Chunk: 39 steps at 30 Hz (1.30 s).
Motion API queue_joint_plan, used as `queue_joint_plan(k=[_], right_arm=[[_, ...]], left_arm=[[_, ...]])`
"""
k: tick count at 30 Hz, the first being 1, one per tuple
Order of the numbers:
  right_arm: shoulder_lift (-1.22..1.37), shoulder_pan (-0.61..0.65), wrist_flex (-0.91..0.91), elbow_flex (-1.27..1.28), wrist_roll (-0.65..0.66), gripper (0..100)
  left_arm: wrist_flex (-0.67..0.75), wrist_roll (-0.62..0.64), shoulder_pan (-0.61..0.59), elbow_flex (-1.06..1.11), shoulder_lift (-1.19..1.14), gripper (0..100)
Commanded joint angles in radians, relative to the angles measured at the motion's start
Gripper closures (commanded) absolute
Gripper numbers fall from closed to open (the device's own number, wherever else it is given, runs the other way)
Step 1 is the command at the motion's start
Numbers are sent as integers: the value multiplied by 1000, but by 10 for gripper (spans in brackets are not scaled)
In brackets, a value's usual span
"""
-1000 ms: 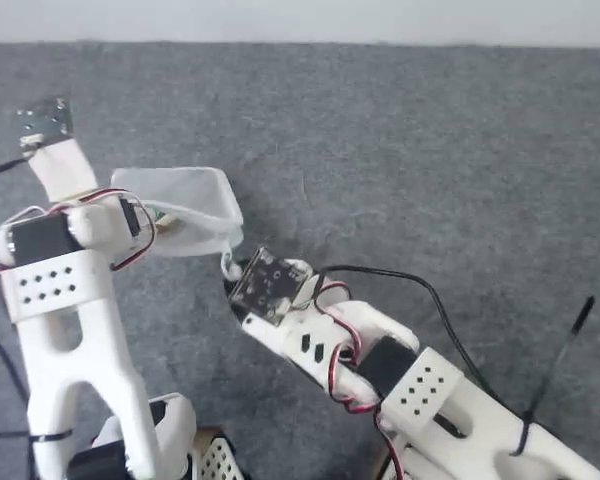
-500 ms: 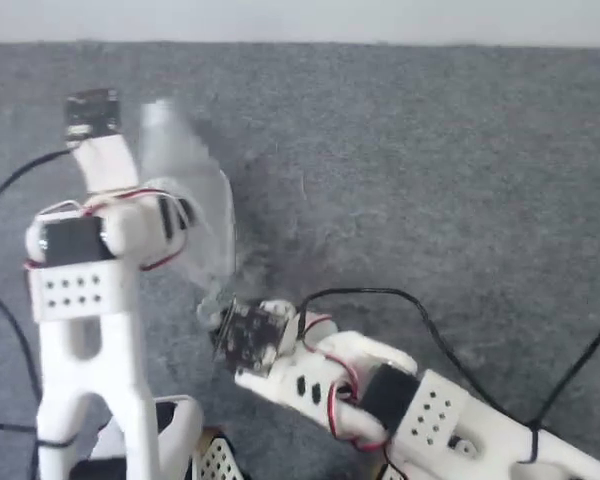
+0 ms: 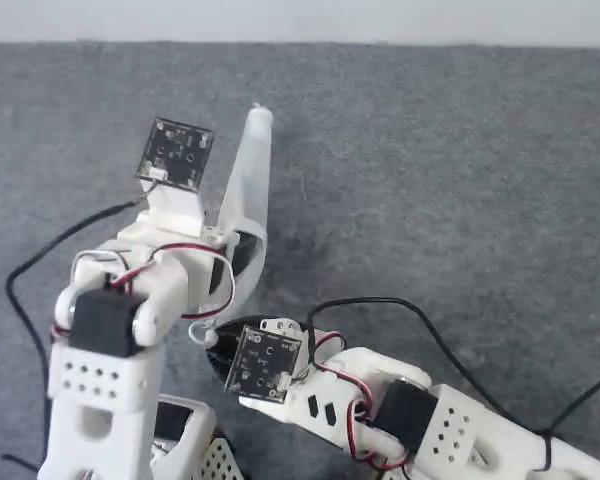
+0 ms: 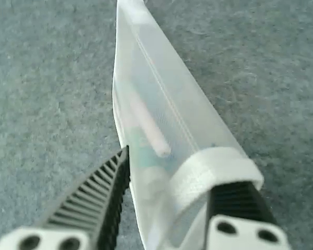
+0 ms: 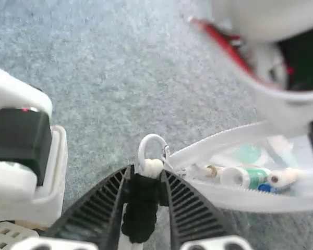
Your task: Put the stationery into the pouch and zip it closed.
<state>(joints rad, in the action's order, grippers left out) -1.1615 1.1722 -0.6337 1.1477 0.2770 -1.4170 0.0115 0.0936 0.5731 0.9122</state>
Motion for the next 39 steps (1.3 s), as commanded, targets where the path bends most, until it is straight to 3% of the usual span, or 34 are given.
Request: queue_joint_plan(k=[1,7,15,39], right_arm=[[-62,13,-1,-5,14,992],[-102,7,4,2,11,992],[-202,-90,7,2,5,992],[-277,-380,87,-5,-43,992]], left_arm=[[-51,-106,26,-16,69,776],[-91,-110,28,-19,137,776],[-117,-107,28,-19,261,776],[-130,-112,26,-22,275,776]])
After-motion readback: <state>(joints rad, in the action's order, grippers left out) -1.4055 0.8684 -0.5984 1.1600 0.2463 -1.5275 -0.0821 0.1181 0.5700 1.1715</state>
